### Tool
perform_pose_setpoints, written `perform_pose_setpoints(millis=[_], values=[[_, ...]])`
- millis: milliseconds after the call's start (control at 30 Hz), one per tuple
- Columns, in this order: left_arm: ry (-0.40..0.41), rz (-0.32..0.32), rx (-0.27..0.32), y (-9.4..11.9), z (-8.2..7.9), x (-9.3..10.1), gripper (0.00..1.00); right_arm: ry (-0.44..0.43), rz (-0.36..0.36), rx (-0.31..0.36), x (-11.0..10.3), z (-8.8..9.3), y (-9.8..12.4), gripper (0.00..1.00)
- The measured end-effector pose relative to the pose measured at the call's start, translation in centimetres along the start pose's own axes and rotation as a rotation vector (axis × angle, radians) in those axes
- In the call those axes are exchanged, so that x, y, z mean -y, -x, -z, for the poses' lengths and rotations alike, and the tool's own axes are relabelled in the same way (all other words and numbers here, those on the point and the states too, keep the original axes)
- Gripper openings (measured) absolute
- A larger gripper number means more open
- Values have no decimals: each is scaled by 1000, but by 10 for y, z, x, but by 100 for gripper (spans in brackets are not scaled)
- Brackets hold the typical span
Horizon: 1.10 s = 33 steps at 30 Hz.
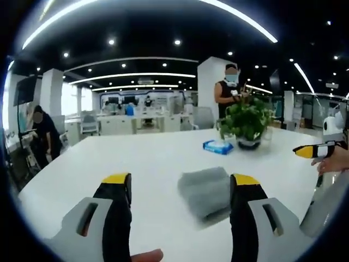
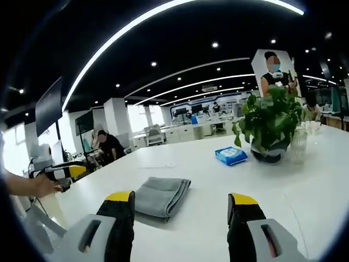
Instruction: Open the folded towel by lifting each exposed corner and separating the folded layers until the towel lies flat within the target outline without major curled edges
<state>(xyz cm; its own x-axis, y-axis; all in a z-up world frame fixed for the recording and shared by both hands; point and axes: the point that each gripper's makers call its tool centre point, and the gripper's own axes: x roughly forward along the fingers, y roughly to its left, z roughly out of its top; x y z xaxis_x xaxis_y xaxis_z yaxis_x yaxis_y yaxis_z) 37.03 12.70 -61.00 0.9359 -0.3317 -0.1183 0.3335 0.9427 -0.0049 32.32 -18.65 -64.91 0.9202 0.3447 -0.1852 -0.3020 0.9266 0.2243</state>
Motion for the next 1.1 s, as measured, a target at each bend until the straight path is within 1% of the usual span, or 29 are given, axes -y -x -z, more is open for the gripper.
perform_pose_setpoints(millis=[100,200,267,300,333,400,433,500,567,633,733,767,900,1000,1100], values=[[-56,63,8,-15,-11,18,69,1,21,15,3,-3,2,69],[-48,121,16,-28,-19,39,68,5,41,23,6,-5,2,69],[-79,168,19,-38,-19,54,67,6,52,15,9,-4,2,69],[-110,206,12,-43,-16,66,66,5,54,13,10,-3,2,69],[-135,223,1,-46,-12,72,65,2,55,13,11,-3,2,69],[-187,250,-37,-54,0,82,64,-2,60,16,12,-4,2,69],[-205,273,-52,-59,7,90,63,-1,63,18,13,-4,2,69],[-199,298,-57,-67,15,103,61,2,65,13,13,-3,2,69],[-196,316,-77,-75,24,111,58,5,66,5,13,-1,1,69],[-215,346,-103,-87,38,121,57,16,72,-3,13,0,1,69],[-239,376,-123,-96,50,132,55,33,75,-24,14,4,-1,69],[-251,391,-138,-99,57,137,54,35,74,-31,14,5,-2,69],[-244,432,-195,-109,80,155,51,37,73,-34,14,6,-2,69],[-242,454,-223,-113,93,166,48,32,79,-35,16,7,-2,69],[-241,465,-241,-116,103,173,46,23,82,-35,17,7,-2,69]])
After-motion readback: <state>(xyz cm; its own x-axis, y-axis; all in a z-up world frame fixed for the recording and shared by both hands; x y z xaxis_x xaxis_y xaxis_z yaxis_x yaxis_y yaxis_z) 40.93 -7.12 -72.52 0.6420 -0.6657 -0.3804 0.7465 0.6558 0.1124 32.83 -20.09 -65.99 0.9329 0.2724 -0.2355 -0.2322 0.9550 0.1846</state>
